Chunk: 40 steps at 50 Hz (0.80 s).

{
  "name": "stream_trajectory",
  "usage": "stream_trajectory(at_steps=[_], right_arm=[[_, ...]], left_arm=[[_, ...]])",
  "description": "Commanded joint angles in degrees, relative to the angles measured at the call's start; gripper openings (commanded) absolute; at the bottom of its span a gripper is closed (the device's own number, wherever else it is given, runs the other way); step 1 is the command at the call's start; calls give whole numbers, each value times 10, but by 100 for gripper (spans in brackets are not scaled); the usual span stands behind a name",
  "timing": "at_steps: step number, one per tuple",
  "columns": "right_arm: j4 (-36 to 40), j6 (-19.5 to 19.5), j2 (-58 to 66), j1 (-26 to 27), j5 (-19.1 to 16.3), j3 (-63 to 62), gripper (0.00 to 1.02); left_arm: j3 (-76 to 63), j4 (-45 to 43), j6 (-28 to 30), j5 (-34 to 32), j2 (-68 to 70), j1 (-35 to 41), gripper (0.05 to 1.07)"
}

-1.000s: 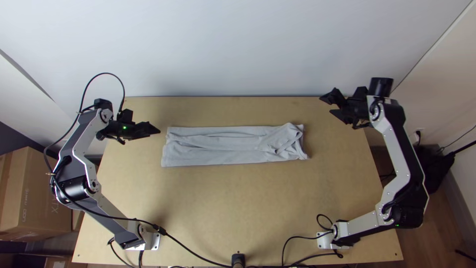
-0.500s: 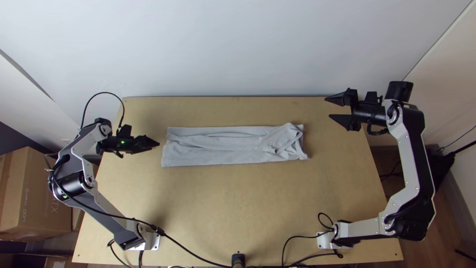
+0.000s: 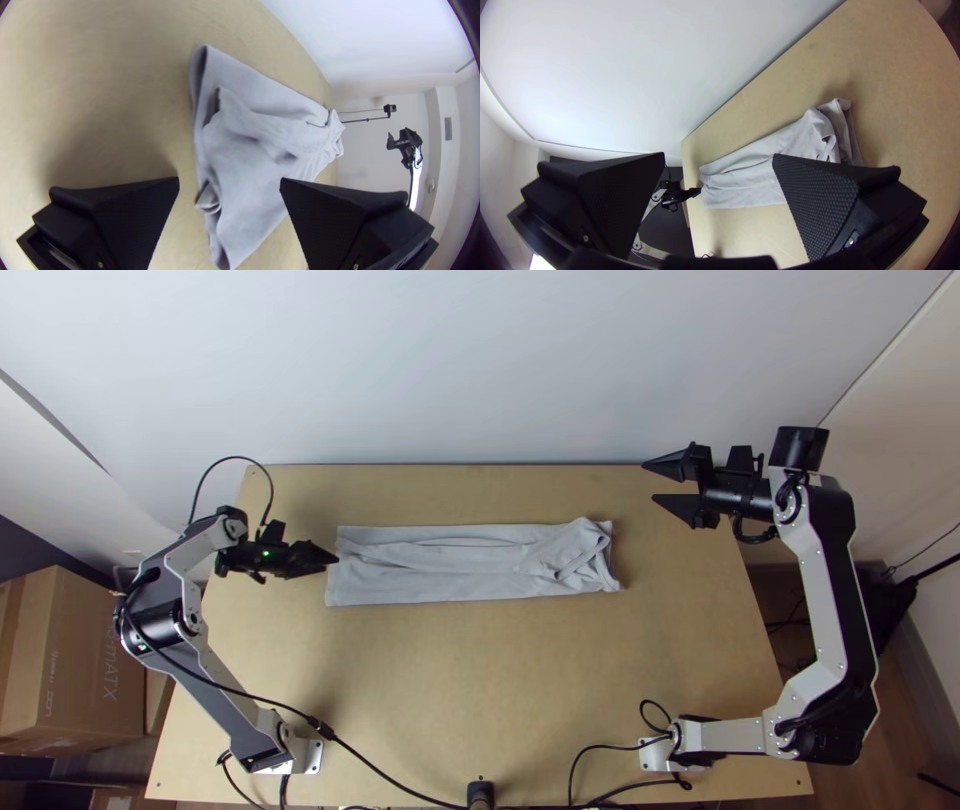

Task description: Fold the t-shirt

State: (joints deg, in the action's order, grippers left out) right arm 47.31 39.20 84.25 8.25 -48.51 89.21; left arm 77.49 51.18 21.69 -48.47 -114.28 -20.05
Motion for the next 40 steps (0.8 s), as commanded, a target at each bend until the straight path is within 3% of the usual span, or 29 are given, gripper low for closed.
stream_trajectory(at_steps=[1, 7, 31, 40], right_arm=[[2, 11, -22, -3, -4, -4, 99], [2, 9, -32, -3, -4, -12, 99], [2, 4, -55, -5, -3, -32, 99], [1, 3, -61, -5, -3, -43, 99]], left_arm=[[-16, -35, -43, 18, -38, 47, 103], [2, -73, -111, 33, -47, 63, 103], [-22, -95, -149, 100, -27, 176, 101], [-60, -112, -162, 119, -5, 200, 69]])
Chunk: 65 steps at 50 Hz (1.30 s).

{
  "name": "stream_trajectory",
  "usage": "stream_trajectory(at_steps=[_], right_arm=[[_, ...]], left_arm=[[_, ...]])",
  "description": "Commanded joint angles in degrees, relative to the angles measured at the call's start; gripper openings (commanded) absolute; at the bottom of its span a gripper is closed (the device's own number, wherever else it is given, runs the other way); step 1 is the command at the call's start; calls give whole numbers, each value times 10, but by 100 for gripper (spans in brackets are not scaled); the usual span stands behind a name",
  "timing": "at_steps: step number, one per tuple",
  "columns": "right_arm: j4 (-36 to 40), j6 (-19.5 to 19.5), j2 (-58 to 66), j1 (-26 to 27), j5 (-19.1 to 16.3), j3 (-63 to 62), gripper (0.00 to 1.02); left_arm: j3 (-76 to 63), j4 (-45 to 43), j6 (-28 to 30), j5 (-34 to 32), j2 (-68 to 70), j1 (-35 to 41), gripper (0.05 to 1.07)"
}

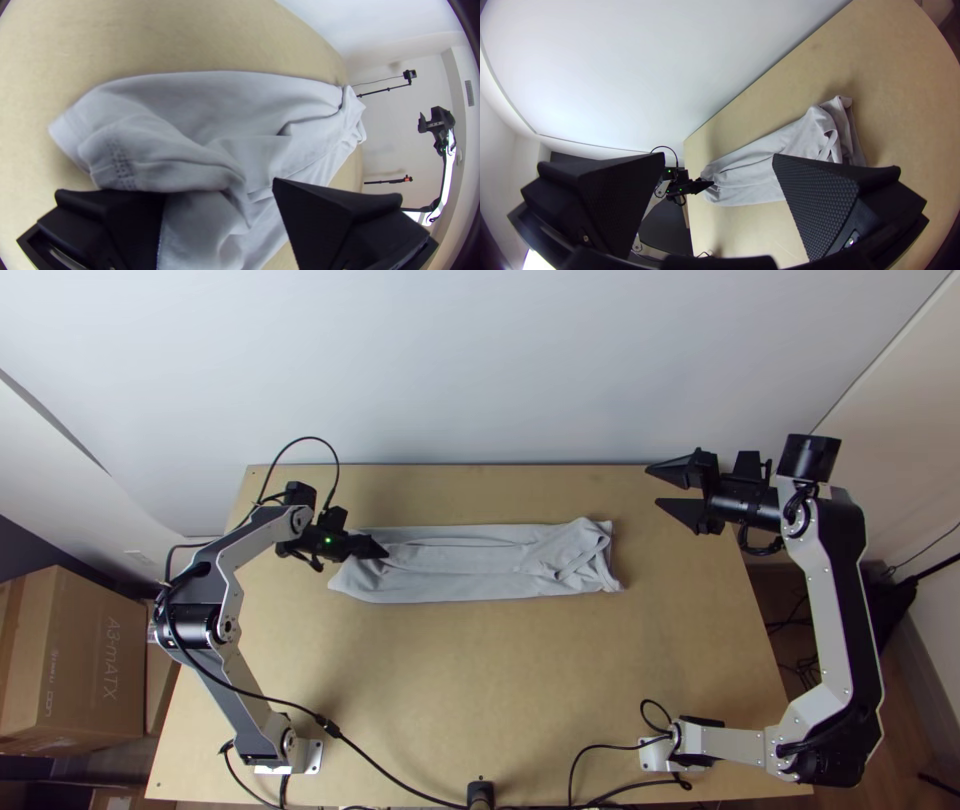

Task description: Fold the t-shirt

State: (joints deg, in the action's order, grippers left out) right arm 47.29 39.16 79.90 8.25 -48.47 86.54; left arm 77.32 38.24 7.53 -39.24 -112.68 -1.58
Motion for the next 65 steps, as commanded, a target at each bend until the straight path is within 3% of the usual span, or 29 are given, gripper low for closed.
stream_trajectory(at_steps=[1, 4, 7, 19, 32, 40, 50, 65], right_arm=[[1, 3, -19, -5, -3, -18, 99], [-1, 3, -21, -6, -3, -23, 99], [-4, 3, -26, -6, -3, -29, 99], [-6, -20, -40, -8, 11, -58, 99], [-4, -80, -54, -9, 114, -63, 99], [-4, -106, -81, -24, 180, -86, 99], [-4, -105, -103, -50, 211, -103, 99], [1, -99, -116, -68, 238, -98, 99]], left_arm=[[-61, 17, -21, 29, -19, 15, 63], [-74, 3, -21, 31, -9, 12, 39], [-85, -16, -23, 32, 4, 1, 7], [-85, 11, -5, 52, 37, -111, 8], [-42, 83, 119, 145, 61, -285, 8], [-3, 116, 149, 240, 95, -331, 8], [35, 191, 137, 345, 175, -284, 8], [66, 199, 92, 544, 234, -47, 8]])
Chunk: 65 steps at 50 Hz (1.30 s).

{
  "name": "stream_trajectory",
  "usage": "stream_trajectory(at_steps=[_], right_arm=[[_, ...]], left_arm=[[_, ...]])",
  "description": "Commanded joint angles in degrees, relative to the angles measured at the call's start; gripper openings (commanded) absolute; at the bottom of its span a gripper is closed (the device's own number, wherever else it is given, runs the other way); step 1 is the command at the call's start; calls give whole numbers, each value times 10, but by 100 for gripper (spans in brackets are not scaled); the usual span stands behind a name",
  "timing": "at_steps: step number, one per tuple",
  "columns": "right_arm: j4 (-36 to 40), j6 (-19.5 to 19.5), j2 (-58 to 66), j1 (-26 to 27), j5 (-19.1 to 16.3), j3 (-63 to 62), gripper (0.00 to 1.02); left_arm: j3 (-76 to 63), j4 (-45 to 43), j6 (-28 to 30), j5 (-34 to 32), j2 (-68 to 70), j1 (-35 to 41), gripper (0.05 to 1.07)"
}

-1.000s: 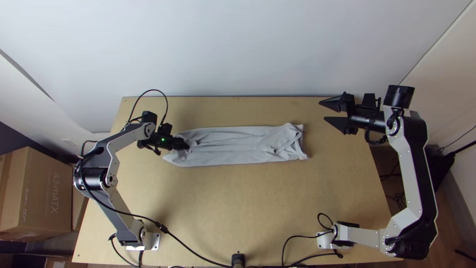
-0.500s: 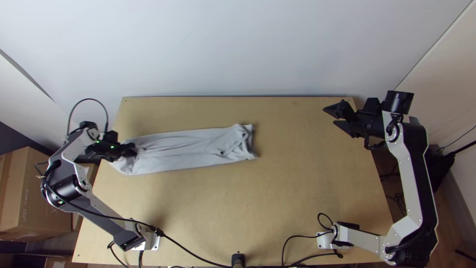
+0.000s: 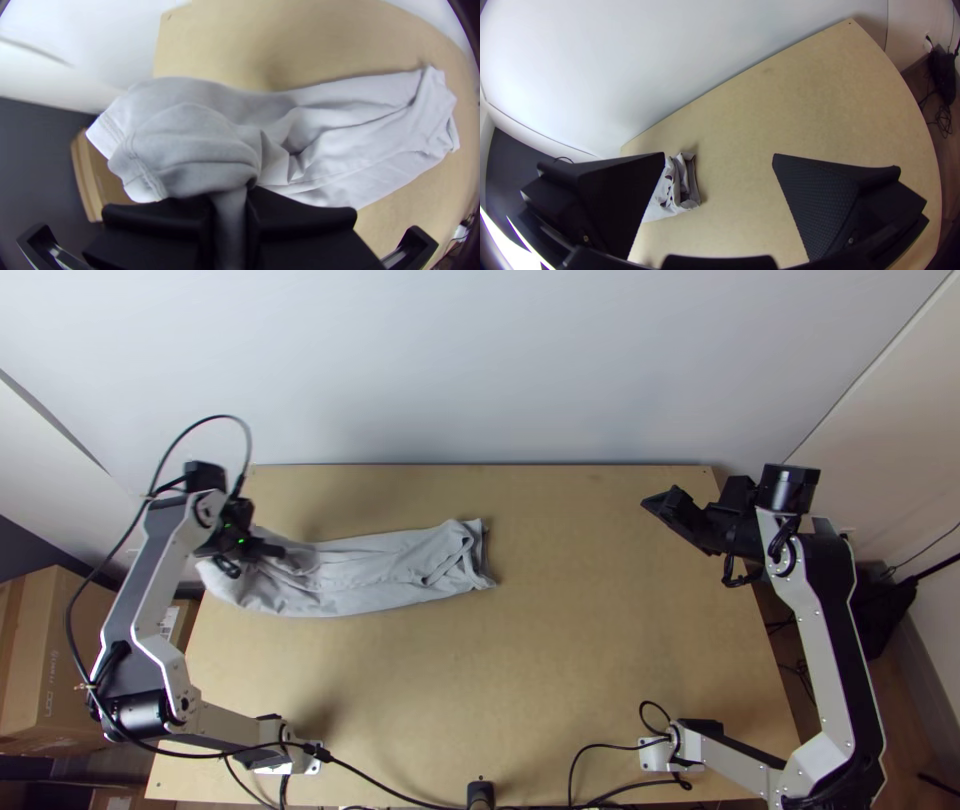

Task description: Fold the t-shirt

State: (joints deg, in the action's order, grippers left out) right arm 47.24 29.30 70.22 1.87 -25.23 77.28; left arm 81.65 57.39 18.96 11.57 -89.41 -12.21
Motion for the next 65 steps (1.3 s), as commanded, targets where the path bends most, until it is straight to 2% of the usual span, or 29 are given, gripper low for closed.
stream_trajectory(at_steps=[1, 13, 23, 28, 37, 58, 59, 60, 61, 62, 63, 64, 65], right_arm=[[1, 0, -20, -6, 7, -6, 99], [2, 0, -39, -3, 26, -16, 99], [1, 0, -57, 8, 27, -48, 99], [1, -1, -63, 10, 27, -60, 99], [-3, 0, -75, 11, 27, -88, 99], [-11, 8, -105, -17, 26, -143, 99], [-13, 8, -109, -17, 26, -148, 99], [-15, 8, -112, -18, 26, -153, 99], [-16, 8, -115, -18, 26, -159, 99], [-18, 8, -118, -20, 26, -165, 99], [-22, 8, -121, -20, 27, -174, 99], [-25, 8, -124, -22, 26, -182, 99], [-29, 8, -126, -22, 26, -189, 99]], left_arm=[[28, 9, -26, 42, -5, 72, 8], [135, 55, -95, 119, -113, 229, 8], [270, 135, -177, 155, -231, 329, 8], [339, 178, -219, 167, -286, 363, 8], [413, 221, -263, 174, -349, 424, 8], [496, 215, -308, 202, -454, 514, 8], [497, 214, -309, 202, -459, 518, 11], [497, 210, -308, 202, -465, 523, 20], [497, 205, -307, 202, -470, 527, 35], [497, 195, -306, 203, -474, 532, 55], [497, 186, -306, 205, -478, 537, 84], [498, 178, -308, 204, -480, 543, 106], [498, 171, -309, 204, -481, 547, 103]])
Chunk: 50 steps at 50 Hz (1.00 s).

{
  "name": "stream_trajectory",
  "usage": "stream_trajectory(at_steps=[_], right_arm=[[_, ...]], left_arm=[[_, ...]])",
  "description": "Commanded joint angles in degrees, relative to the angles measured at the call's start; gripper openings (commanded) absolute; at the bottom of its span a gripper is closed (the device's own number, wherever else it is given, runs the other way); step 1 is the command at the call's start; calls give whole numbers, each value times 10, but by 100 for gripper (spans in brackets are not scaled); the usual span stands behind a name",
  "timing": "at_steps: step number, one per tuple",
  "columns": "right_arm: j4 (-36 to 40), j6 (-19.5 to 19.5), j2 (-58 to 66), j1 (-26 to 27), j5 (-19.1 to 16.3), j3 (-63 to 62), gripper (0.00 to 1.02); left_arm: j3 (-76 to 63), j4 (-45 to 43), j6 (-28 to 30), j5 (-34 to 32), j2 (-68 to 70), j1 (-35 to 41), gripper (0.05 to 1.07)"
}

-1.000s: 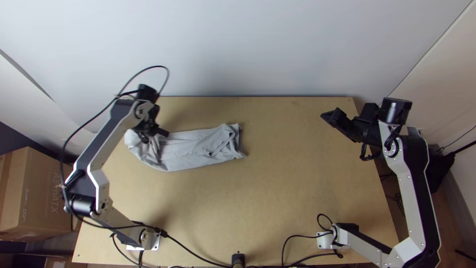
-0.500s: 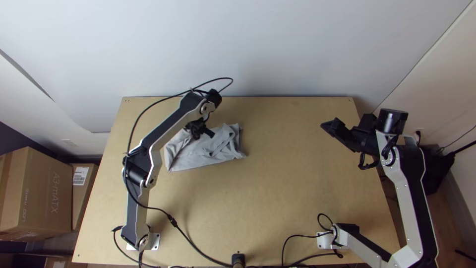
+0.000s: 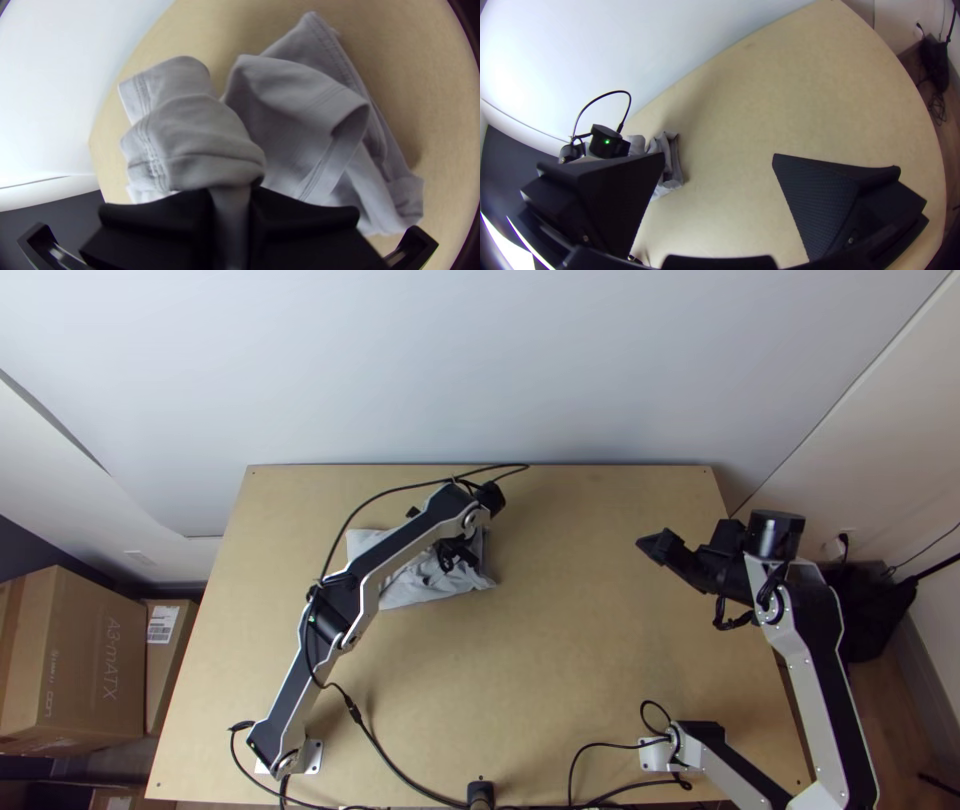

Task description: Fold the t-shirt

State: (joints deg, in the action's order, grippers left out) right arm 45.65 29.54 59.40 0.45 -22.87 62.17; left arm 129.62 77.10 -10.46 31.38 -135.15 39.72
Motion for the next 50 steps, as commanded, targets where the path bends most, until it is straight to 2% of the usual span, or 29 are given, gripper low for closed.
stream_trajectory(at_steps=[1, 7, 12, 23, 31, 43, 50], right_arm=[[-17, 6, -20, -10, 3, -46, 99], [-47, 5, -28, -23, 5, -97, 99], [-78, 5, -24, -48, 18, -133, 99], [-145, 6, 41, -107, 27, -136, 99], [-163, 10, 163, -170, 24, -68, 99], [-153, 25, 332, -297, 27, 108, 99], [-148, 17, 425, -356, 72, 211, 99]], left_arm=[[19, -37, -15, 6, -24, 33, 102], [27, -124, -14, -9, -17, 54, 103], [45, -158, -15, -38, -1, 69, 103], [49, -189, -15, -38, 75, 61, 103], [48, -187, -17, -50, 157, 26, 103], [14, -166, -4, -65, 266, -64, 103], [-25, -151, -1, -66, 311, -125, 103]])
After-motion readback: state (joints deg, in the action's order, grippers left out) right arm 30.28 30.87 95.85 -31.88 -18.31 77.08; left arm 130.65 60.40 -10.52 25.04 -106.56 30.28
